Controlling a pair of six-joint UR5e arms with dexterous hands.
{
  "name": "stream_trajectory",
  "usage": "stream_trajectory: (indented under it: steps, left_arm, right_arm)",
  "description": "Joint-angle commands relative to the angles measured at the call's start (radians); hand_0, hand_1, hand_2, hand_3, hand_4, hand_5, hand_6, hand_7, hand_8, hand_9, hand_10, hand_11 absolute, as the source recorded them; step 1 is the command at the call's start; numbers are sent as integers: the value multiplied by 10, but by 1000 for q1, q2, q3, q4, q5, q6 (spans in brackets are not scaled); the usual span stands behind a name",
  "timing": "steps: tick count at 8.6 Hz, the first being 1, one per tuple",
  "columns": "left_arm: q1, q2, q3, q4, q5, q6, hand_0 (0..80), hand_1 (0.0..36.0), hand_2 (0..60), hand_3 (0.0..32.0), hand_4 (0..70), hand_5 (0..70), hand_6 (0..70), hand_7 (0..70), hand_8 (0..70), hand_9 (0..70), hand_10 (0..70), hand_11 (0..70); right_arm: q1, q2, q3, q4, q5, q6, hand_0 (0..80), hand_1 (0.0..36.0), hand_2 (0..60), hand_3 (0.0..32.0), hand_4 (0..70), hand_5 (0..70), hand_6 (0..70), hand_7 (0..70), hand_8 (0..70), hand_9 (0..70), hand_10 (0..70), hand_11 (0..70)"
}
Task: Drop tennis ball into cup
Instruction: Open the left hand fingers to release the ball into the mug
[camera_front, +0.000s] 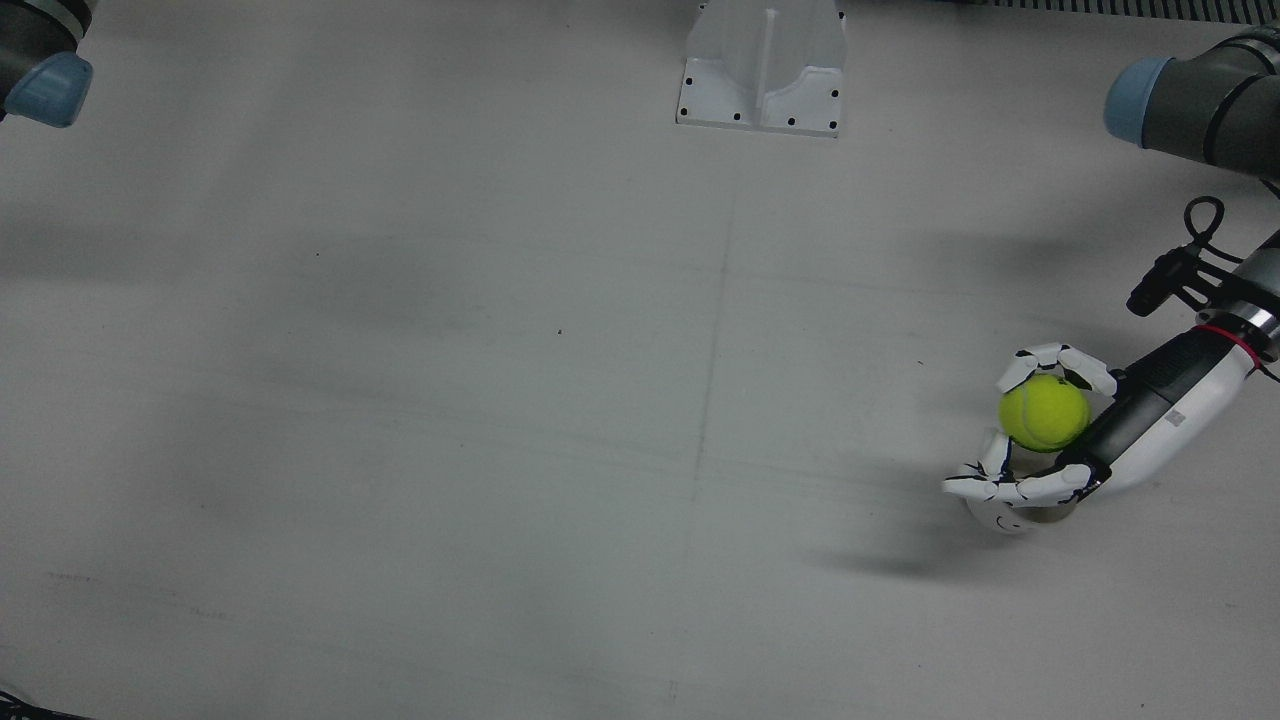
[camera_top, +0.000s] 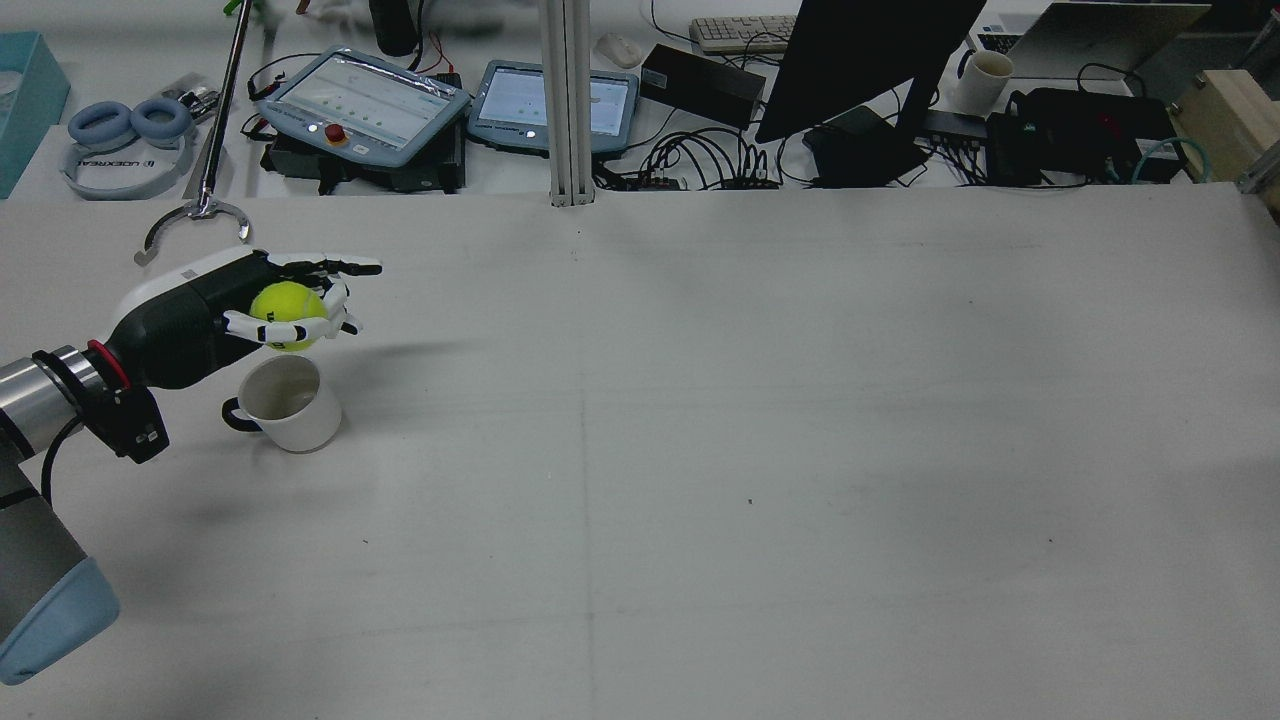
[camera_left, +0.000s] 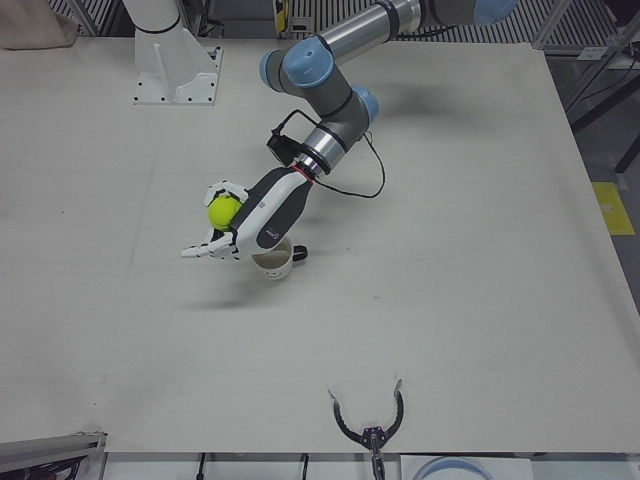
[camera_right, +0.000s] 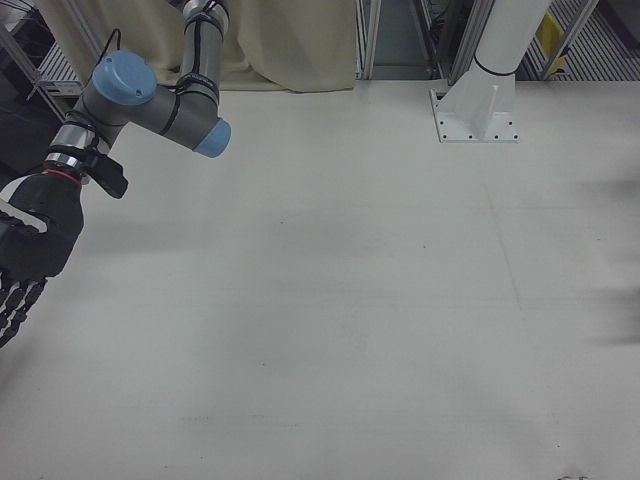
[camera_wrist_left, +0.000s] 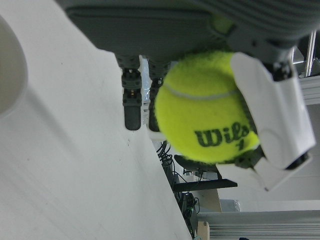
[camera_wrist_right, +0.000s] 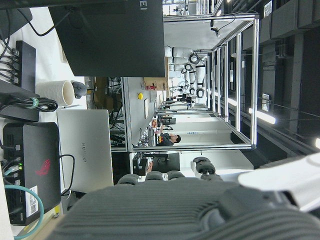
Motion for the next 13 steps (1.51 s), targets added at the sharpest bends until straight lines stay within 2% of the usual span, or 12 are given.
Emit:
stream_trajectory:
  steps: [1, 2, 3, 4, 5, 6, 7, 8, 9, 10, 11, 13]
  left_arm:
    - [-5, -5, 56, -33, -8, -6, 422, 190, 600, 0, 318, 159, 599, 700, 423, 572, 224, 331]
    - [-8, -3, 73, -47, -8, -7, 423, 191, 600, 0, 315, 152, 581, 700, 419, 570, 224, 330]
    - [-18, -5, 73, -48, -7, -9, 420, 200, 600, 0, 318, 120, 462, 700, 395, 571, 220, 324]
    - [-19, -6, 68, -45, -5, -7, 400, 182, 600, 0, 283, 92, 383, 604, 271, 406, 138, 207]
    - [-20, -3, 65, -42, -4, -7, 434, 221, 473, 0, 151, 10, 20, 292, 4, 55, 12, 26]
    - [-23, -5, 62, -42, -4, -9, 414, 200, 370, 0, 12, 5, 6, 164, 0, 18, 0, 0]
    - [-40, -3, 45, -41, -4, -7, 423, 203, 314, 0, 0, 0, 0, 103, 0, 6, 0, 0]
    - [-46, 0, 41, -41, -4, -9, 444, 216, 320, 6, 0, 4, 0, 86, 0, 3, 0, 0]
    - [-58, 1, 35, -41, -4, -9, 436, 214, 325, 4, 0, 0, 0, 85, 0, 3, 0, 0]
    - [-75, 18, 0, -38, -1, -9, 430, 215, 358, 6, 0, 9, 2, 78, 0, 2, 0, 0]
    - [-83, 64, -48, -28, 0, -6, 437, 220, 355, 0, 0, 4, 0, 86, 0, 3, 0, 0]
    - [-83, 92, -59, -30, -2, -6, 427, 217, 354, 6, 0, 0, 0, 77, 0, 1, 0, 0]
  right_arm:
    - [0, 0, 0, 0, 0, 0, 0, 0, 0, 0, 0, 0, 0, 0, 0, 0, 0, 0]
    - [0, 0, 0, 1, 0, 0, 0, 0, 0, 0, 0, 0, 0, 0, 0, 0, 0, 0]
    - [0, 0, 0, 0, 0, 0, 0, 0, 0, 0, 0, 0, 0, 0, 0, 0, 0, 0]
    - [0, 0, 0, 0, 0, 0, 0, 0, 0, 0, 0, 0, 0, 0, 0, 0, 0, 0]
    - [0, 0, 0, 0, 0, 0, 0, 0, 0, 0, 0, 0, 0, 0, 0, 0, 0, 0]
    - [0, 0, 0, 0, 0, 0, 0, 0, 0, 0, 0, 0, 0, 0, 0, 0, 0, 0]
    - [0, 0, 0, 0, 0, 0, 0, 0, 0, 0, 0, 0, 0, 0, 0, 0, 0, 0]
    - [0, 0, 0, 0, 0, 0, 0, 0, 0, 0, 0, 0, 0, 0, 0, 0, 0, 0]
    - [0, 0, 0, 0, 0, 0, 0, 0, 0, 0, 0, 0, 0, 0, 0, 0, 0, 0]
    - [0, 0, 0, 0, 0, 0, 0, 0, 0, 0, 0, 0, 0, 0, 0, 0, 0, 0]
    - [0, 0, 0, 0, 0, 0, 0, 0, 0, 0, 0, 0, 0, 0, 0, 0, 0, 0]
    - [0, 0, 0, 0, 0, 0, 0, 0, 0, 0, 0, 0, 0, 0, 0, 0, 0, 0]
